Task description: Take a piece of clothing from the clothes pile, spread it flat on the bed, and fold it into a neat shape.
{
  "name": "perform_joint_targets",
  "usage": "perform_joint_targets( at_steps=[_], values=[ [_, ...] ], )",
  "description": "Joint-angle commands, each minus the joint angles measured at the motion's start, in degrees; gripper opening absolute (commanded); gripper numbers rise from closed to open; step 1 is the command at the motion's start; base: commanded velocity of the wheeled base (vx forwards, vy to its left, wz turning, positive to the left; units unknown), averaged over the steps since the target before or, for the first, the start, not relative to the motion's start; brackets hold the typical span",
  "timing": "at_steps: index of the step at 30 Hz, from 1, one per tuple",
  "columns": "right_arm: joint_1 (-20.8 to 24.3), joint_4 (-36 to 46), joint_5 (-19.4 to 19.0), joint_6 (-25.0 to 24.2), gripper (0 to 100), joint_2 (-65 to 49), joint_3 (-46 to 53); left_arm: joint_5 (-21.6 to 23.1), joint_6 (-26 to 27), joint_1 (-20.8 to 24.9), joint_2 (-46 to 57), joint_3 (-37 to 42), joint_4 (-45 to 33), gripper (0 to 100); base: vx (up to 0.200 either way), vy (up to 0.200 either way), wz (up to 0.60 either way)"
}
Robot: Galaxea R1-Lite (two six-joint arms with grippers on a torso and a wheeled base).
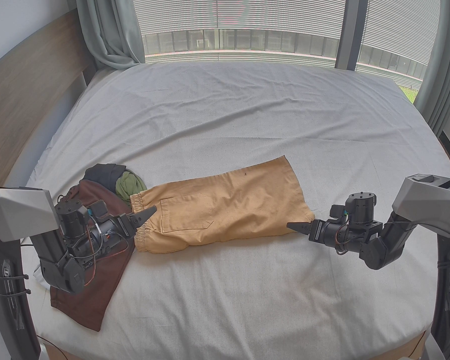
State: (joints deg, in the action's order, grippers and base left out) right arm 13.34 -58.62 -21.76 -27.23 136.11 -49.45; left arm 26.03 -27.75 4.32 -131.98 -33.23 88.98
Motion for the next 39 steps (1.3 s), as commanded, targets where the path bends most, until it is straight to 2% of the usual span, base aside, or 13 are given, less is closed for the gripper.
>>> perform_joint_targets(
  at_steps=[1, 12, 16, 22, 26, 39],
  values=[
    [0.02, 0.0, 0.05, -0.01, 100, 2.5, -1.18, -0.01, -0.03, -0.1, -0.39, -0.17, 0.05, 100, 0.0, 0.0, 0.0],
    [2.04, 0.7, 2.16, -0.19, 100, 9.09, -9.53, 0.08, -0.12, -0.18, -0.3, -0.17, 0.05, 100, 0.0, 0.0, 0.0],
    [5.03, 0.09, 4.8, -0.45, 100, 13.39, -15.77, 0.08, -0.29, -0.36, -0.48, -0.34, 0.05, 100, 0.0, 0.0, 0.0],
    [7.67, 0.0, 6.29, -4.32, 100, 15.85, -22.36, 0.08, -0.29, -0.45, -0.56, -0.34, 0.05, 100, 0.0, 0.0, 0.0],
    [8.2, 0.0, 6.29, -6.69, 100, 15.77, -24.12, 0.08, -0.29, -0.45, -0.56, -0.43, 0.05, 100, 0.0, 0.0, 0.0],
    [8.11, -0.09, 6.82, -6.96, 100, 15.85, -24.12, 0.08, -0.38, -0.45, -0.56, -0.34, 0.05, 100, 0.0, 0.0, 0.0]
  ],
)
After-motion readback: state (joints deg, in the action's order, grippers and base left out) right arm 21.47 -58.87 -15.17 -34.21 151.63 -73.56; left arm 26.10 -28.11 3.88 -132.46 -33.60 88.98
